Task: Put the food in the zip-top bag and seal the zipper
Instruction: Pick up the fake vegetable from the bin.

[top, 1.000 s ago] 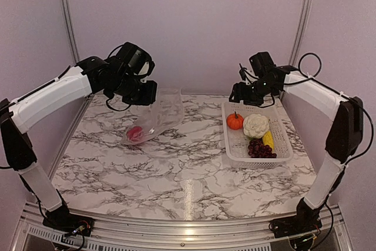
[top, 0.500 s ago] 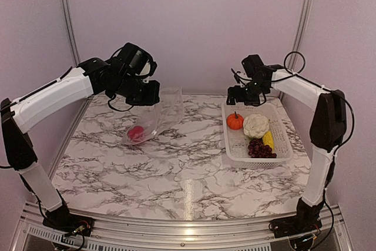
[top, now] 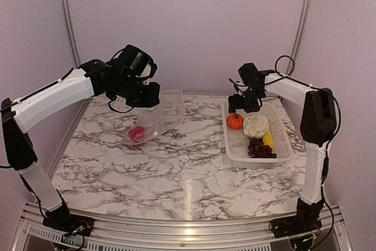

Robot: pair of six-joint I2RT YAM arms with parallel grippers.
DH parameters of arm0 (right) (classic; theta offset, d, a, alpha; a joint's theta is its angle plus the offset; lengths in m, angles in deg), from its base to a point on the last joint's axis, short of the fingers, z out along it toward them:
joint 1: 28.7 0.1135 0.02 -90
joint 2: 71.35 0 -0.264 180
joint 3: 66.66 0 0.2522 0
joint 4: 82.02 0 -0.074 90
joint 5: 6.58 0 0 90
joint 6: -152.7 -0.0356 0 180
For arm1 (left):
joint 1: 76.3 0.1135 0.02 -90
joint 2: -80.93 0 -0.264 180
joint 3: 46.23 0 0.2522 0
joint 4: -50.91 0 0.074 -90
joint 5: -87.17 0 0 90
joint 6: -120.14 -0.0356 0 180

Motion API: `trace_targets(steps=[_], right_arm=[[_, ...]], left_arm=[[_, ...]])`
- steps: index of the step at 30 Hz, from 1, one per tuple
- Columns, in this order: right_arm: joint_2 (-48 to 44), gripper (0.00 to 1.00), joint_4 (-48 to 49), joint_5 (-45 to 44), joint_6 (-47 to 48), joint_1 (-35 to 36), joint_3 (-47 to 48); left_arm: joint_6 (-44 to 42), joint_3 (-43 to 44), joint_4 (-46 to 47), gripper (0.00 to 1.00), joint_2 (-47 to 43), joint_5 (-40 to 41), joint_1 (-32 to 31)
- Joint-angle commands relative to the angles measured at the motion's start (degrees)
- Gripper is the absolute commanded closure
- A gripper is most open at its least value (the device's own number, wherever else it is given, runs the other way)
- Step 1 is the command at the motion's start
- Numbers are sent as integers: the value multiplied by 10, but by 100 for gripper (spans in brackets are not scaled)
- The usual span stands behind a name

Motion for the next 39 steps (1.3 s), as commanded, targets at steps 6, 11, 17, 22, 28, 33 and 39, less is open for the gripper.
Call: trace_targets(steps=[6,11,17,22,28,33,39], right_arm=[[52,13,-12,31,8,-19,53],[81,12,-24,35,11,-20,84],[102,11,-26,34,11,-20,84],[117,12,-31,26,11,-20,78],[129,12,-33,15,8,-20,75],[130,20,-35,9,6,-22,75],[99,29,-38,-13,1,-28,72]], left_arm=[[-4,-11,-1,100,-22,11,1],[-5,-14,-2,100,-27,11,0],[-3,-4,-11,100,-21,-10,1],[-3,-5,-18,100,-24,-2,0],[-2,-15,-23,100,-30,2,1],[0,-19,-23,100,-33,5,0],[6,-17,-24,100,-27,2,1]])
